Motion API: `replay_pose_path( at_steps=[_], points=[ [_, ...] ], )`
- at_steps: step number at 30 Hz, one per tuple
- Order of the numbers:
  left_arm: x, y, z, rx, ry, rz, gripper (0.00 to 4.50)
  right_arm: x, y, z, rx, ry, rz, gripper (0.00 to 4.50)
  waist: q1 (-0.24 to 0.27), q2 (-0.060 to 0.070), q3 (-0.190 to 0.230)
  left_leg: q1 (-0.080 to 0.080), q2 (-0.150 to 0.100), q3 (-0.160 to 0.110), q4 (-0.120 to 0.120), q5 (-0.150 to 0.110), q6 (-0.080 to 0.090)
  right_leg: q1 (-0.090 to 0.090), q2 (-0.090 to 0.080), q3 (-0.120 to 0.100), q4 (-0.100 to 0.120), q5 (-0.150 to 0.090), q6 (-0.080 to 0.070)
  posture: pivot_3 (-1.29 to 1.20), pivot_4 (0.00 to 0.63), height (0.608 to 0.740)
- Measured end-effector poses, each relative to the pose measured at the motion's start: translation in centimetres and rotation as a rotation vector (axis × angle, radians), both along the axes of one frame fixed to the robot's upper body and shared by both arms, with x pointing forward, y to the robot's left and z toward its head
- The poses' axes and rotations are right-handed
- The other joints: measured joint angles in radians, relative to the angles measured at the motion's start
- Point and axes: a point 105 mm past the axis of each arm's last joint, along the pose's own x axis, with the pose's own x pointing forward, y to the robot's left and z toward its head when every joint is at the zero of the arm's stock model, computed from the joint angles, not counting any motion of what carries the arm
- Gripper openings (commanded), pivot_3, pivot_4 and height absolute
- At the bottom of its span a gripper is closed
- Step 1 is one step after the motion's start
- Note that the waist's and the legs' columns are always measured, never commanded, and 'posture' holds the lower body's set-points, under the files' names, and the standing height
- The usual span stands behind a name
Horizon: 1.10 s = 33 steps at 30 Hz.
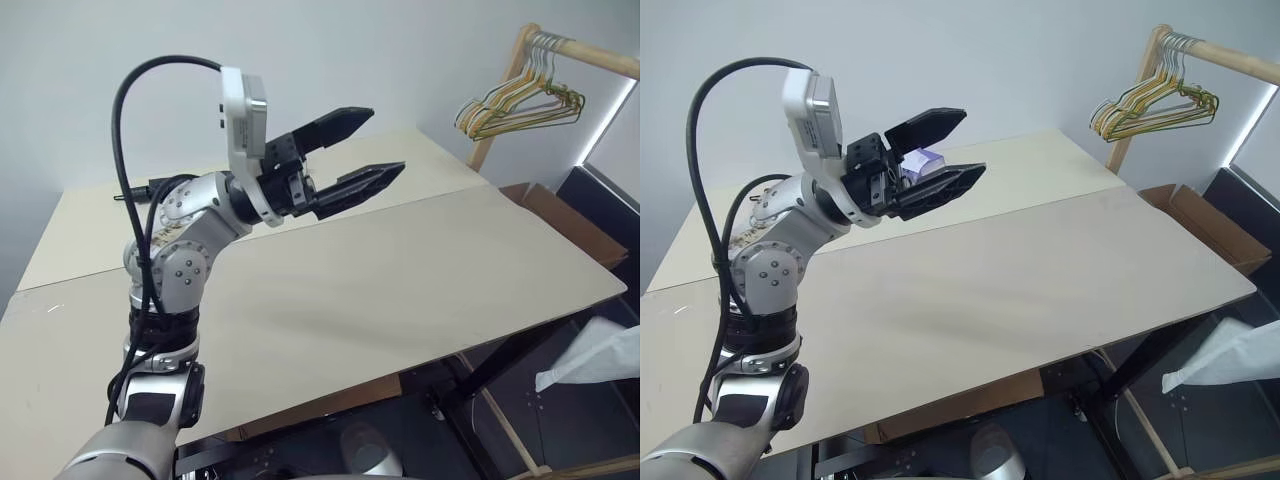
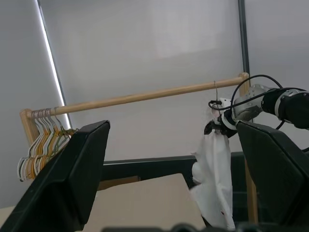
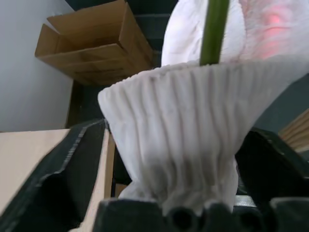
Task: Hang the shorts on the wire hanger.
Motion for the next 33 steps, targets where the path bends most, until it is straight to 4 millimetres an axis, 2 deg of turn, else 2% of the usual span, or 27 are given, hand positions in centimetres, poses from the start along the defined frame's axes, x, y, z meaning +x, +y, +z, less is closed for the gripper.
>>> replay_pose_path(
  at_steps=[3,8,12,17,20,24,27,33],
  points=[
    [0.0,0.0,0.0,0.001,-0.001,0.001,4.5,-0.5,-0.4,0.1,-0.056,0.065,0.0,4.48,0.0,0.001,0.0,0.0,0.0,0.0,0.0,0.0,0.0,0.0,0.0,0.0,0.0,0.0,0.0,-0.57,0.0,0.74],
    [0.0,0.0,0.0,0.003,-0.001,-0.001,4.5,-1.1,-1.4,1.5,-0.191,0.152,-0.02,4.48,-0.005,0.003,-0.002,0.001,0.0,0.0,0.0,0.0,0.0,0.0,0.0,0.0,0.0,0.0,0.0,-0.57,0.0,0.74],
    [0.1,0.1,-0.1,0.004,0.005,-0.006,4.5,-1.0,-1.8,2.5,-0.281,0.188,-0.031,4.48,-0.017,0.003,-0.002,0.004,0.0,0.0,0.0,0.0,0.0,0.0,0.0,0.0,0.0,0.0,0.0,-0.58,0.0,0.74],
    [0.2,0.1,-0.2,0.008,0.011,-0.016,4.5,-1.0,-1.9,2.3,-0.348,0.243,-0.036,4.48,-0.026,0.003,-0.002,0.006,0.0,0.001,0.0,0.0,0.0,0.001,-0.001,0.001,0.0,0.0,0.0,-0.59,0.0,0.74],
    [0.2,0.0,-0.2,0.01,0.007,-0.024,4.5,-1.0,-2.0,3.4,-0.423,0.246,-0.041,4.48,-0.027,0.004,-0.002,0.007,0.0,0.001,0.0,0.0,0.0,0.002,-0.001,0.002,0.0,0.0,0.001,-0.59,0.0,0.74],
    [0.2,-0.1,-0.2,0.011,0.011,-0.03,4.5,-0.7,-1.6,4.8,-0.524,0.225,-0.036,4.48,-0.031,0.004,-0.003,0.007,0.001,0.001,0.001,0.0,0.0,0.001,-0.001,0.002,0.0,0.001,0.002,-0.6,0.0,0.74],
    [0.2,-0.1,-0.3,0.013,0.011,-0.036,4.5,-0.6,-1.1,4.9,-0.571,0.217,-0.028,4.48,-0.037,0.005,-0.003,0.007,0.0,0.001,0.002,0.0,0.001,0.001,-0.001,0.003,0.0,0.001,0.003,-0.6,0.0,0.74],
    [0.2,-0.1,-0.3,0.014,0.013,-0.044,4.5,-0.2,1.2,5.2,-0.729,0.192,-0.002,4.48,-0.049,0.006,-0.004,0.007,0.001,0.001,0.002,0.0,0.001,0.0,-0.001,0.005,0.002,0.002,0.004,-0.6,0.0,0.74]
  ],
)
